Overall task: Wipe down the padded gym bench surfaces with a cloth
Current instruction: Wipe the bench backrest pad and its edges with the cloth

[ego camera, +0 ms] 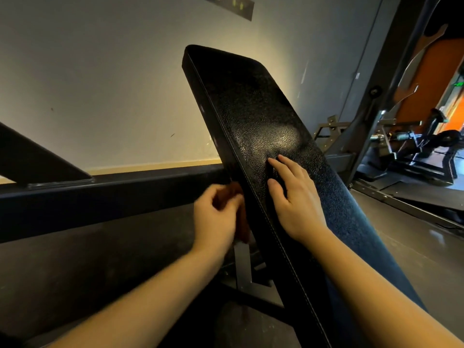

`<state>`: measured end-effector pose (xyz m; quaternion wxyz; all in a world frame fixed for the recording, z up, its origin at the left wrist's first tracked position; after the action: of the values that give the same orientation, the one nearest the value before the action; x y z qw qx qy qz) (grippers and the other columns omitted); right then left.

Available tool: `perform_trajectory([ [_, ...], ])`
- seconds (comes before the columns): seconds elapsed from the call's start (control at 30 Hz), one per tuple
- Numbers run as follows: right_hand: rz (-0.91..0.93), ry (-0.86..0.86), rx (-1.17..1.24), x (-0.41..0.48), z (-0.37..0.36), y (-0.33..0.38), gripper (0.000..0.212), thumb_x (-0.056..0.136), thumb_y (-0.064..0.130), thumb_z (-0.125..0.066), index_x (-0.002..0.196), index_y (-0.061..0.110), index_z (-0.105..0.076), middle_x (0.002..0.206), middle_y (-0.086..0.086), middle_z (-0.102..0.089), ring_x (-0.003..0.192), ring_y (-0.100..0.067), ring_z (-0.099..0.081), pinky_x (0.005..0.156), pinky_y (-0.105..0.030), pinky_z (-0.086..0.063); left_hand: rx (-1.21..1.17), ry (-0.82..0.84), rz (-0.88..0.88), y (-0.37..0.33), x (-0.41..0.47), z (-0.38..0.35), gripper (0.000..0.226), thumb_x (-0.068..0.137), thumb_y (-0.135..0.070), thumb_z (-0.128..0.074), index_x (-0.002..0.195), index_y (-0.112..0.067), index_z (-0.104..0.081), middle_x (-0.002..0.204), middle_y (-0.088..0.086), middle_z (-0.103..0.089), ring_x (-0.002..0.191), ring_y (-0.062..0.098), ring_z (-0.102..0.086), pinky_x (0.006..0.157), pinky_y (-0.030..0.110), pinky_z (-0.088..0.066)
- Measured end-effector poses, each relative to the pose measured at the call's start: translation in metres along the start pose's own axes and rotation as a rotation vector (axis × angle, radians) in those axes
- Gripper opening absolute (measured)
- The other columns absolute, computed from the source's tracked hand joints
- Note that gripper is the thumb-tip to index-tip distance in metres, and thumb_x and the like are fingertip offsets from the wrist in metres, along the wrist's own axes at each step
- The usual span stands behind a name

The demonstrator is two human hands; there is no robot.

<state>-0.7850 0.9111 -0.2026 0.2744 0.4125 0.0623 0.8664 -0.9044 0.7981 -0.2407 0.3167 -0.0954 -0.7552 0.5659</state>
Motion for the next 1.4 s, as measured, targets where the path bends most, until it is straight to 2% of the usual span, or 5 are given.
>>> perform_trajectory([
  [0.17, -0.002, 0.016, 0.019, 0.0, 0.001, -0.002, 0.054, 0.098, 0.046, -0.04, 0.15, 0.032, -0.047, 0.158, 0.01, -0.039, 0.147, -0.01, -0.029, 0.116, -0.025, -0.018, 0.079, -0.092, -0.056, -0.031, 0.068, 0.002, 0.011, 0.091, -0.013, -0.074, 0.09, -0.021, -0.066, 0.083, -0.006, -0.066, 0.077, 0.007, -0.06, 0.077, 0.03, -0.049],
  [0.33, -0.01, 0.011, 0.034, 0.0, 0.001, -0.002, 0.054, 0.098, 0.047, -0.041, 0.15, 0.032, -0.048, 0.157, 0.011, -0.04, 0.147, -0.009, -0.03, 0.119, -0.03, -0.022, 0.057, 0.35, -0.017, -0.028, 0.006, 0.023, 0.014, 0.088, -0.005, -0.076, 0.09, -0.018, -0.071, 0.075, -0.005, -0.07, 0.072, 0.004, -0.065, 0.068, 0.019, -0.052],
  [0.6, -0.007, 0.002, 0.069, -0.001, 0.003, -0.003, 0.053, 0.098, 0.048, -0.041, 0.149, 0.034, -0.048, 0.157, 0.014, -0.039, 0.146, -0.007, -0.03, 0.121, -0.037, -0.026, -0.262, 0.334, 0.257, -0.045, 0.084, 0.038, 0.02, 0.097, -0.004, -0.06, 0.106, -0.018, -0.07, 0.095, 0.007, -0.072, 0.096, 0.028, -0.068, 0.084, 0.04, -0.057],
  [0.9, -0.002, -0.009, 0.083, -0.001, 0.002, -0.004, 0.052, 0.098, 0.047, -0.043, 0.148, 0.033, -0.05, 0.156, 0.014, -0.041, 0.146, -0.007, -0.03, 0.12, -0.035, -0.026, 0.224, -0.148, -0.277, -0.027, 0.077, 0.029, 0.039, 0.086, -0.03, -0.082, 0.107, -0.022, -0.05, 0.097, -0.005, -0.054, 0.086, 0.008, -0.052, 0.071, 0.013, -0.044],
  [1.4, -0.01, -0.026, 0.085, 0.0, 0.001, -0.004, 0.044, 0.103, 0.035, -0.052, 0.147, 0.03, -0.051, 0.156, 0.012, -0.042, 0.145, -0.008, -0.031, 0.119, -0.032, -0.024, 0.211, -0.008, -0.24, -0.022, 0.048, 0.018, 0.03, 0.087, -0.019, -0.08, 0.113, -0.02, -0.066, 0.101, -0.006, -0.069, 0.092, 0.011, -0.067, 0.083, 0.028, -0.058],
])
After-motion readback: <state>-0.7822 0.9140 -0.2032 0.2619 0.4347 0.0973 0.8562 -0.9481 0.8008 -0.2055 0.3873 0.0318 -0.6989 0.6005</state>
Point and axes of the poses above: each hand's wrist, its own x-axis towards the middle knuckle, its own z-axis out of the back of the hand, y = z × x, the point moved 1 cm from there along x, towards the middle knuckle
